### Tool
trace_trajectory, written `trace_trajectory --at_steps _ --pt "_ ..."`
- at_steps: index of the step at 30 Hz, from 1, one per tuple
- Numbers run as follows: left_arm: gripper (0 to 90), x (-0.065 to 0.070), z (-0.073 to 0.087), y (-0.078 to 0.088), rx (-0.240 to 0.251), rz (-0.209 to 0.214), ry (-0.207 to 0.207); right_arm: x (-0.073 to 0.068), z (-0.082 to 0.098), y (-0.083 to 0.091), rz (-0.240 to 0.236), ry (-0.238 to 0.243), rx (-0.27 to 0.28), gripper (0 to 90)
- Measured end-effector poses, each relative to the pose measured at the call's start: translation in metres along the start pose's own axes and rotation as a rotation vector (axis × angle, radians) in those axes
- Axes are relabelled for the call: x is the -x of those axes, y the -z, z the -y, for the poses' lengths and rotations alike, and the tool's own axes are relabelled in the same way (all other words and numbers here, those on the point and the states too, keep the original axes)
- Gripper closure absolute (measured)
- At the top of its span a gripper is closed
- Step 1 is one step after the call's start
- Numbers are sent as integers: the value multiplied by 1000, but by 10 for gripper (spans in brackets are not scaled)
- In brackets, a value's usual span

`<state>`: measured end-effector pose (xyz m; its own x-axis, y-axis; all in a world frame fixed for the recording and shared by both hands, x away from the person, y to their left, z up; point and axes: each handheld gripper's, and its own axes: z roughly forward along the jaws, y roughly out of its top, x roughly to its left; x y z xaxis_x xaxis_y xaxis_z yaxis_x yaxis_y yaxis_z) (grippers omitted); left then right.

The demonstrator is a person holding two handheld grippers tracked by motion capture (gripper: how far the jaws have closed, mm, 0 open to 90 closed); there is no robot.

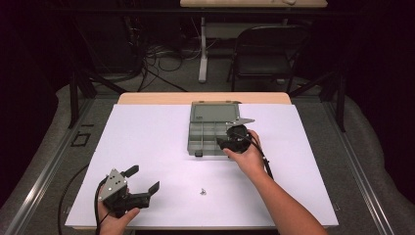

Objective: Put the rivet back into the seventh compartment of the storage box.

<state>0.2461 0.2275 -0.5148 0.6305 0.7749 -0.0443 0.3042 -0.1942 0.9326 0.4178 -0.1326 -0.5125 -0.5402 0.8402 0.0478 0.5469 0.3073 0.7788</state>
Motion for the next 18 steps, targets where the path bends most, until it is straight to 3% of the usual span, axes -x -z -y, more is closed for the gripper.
trace_trajectory --at_steps 5,18 --pt "82 0 0 0 1 -1 1 -4 -1 5 3 21 7 391" --pt "82 1 0 0 6 -3 2 -15 -4 26 -22 67 19 374"
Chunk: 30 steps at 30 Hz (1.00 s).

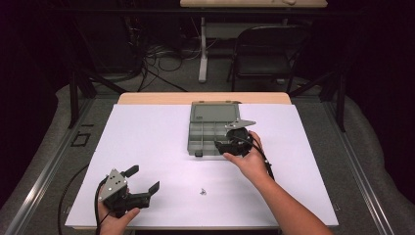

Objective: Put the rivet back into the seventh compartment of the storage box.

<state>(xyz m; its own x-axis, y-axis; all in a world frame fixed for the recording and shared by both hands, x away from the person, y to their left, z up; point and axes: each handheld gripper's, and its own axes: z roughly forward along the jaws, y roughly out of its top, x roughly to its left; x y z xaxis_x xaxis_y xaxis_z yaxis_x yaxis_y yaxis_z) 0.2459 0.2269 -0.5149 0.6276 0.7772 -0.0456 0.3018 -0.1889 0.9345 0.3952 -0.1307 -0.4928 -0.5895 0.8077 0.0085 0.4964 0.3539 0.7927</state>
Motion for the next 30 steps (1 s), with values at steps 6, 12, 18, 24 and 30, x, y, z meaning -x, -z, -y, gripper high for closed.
trace_trajectory --at_steps 6,12,18,24,30 --pt "82 0 0 0 -1 2 0 -7 0 11 -19 24 7 374" --pt "81 0 0 0 3 0 -2 -20 5 25 -44 62 32 374" --pt "82 0 0 0 5 -2 -1 -33 11 35 -77 78 50 379" --pt "82 0 0 0 4 -1 -2 -46 21 42 -99 97 64 391" --pt "82 0 0 0 4 -1 0 -57 32 46 -126 100 72 394"
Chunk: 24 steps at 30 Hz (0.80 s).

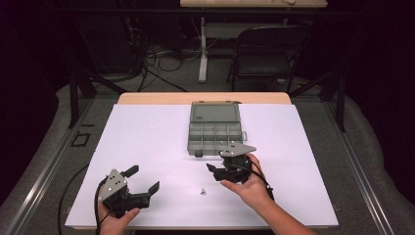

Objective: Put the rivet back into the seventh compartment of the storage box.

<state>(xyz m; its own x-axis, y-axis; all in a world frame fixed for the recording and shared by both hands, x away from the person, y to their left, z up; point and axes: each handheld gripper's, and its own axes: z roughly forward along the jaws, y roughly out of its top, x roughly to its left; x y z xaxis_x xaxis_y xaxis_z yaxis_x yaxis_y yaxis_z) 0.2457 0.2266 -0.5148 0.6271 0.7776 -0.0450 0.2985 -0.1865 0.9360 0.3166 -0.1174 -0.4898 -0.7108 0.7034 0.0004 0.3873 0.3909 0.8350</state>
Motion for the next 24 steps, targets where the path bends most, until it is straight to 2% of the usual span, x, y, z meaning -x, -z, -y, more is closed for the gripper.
trace_trajectory --at_steps 4,11,12,19,22,24 --pt "82 0 0 0 1 -1 -1 -8 7 -1 -15 9 0 413" --pt "82 0 0 0 0 0 -1 -15 20 -4 -40 -8 -10 500" --pt "82 0 0 0 0 -1 -2 -17 25 -6 -56 -9 -34 522" --pt "82 0 0 0 -6 2 -2 -23 38 -14 -89 -14 -54 588" --pt "82 0 0 0 -5 1 -2 -27 42 -18 -103 -2 -87 624" --pt "82 0 0 0 -6 2 -2 -29 45 -22 -112 1 -91 633"
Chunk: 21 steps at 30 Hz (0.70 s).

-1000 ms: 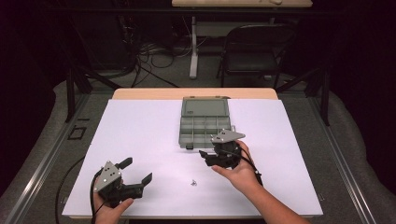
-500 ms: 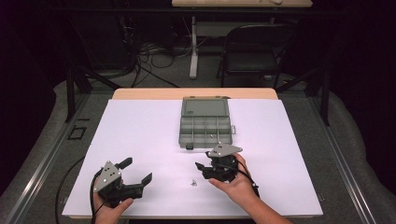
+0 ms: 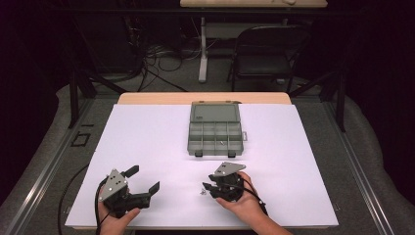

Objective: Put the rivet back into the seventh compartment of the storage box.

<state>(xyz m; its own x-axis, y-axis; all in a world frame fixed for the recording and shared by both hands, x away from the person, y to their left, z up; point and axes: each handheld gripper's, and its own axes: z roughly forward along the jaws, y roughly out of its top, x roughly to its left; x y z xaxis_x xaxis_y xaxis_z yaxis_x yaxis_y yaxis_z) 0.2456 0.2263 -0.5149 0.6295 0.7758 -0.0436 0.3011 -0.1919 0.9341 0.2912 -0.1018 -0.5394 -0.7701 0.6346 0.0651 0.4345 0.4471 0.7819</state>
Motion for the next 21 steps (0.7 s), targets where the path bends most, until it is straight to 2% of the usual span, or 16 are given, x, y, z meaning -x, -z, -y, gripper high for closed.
trace_trajectory --at_steps 4,10,21 --pt "82 0 0 0 0 2 1 -1 3 -4 -2 9 -17 653" --pt "82 0 0 0 -1 3 -1 0 4 -13 -20 -3 -45 681" --pt "85 0 0 0 -1 2 0 -4 7 -20 -37 -11 -63 698"
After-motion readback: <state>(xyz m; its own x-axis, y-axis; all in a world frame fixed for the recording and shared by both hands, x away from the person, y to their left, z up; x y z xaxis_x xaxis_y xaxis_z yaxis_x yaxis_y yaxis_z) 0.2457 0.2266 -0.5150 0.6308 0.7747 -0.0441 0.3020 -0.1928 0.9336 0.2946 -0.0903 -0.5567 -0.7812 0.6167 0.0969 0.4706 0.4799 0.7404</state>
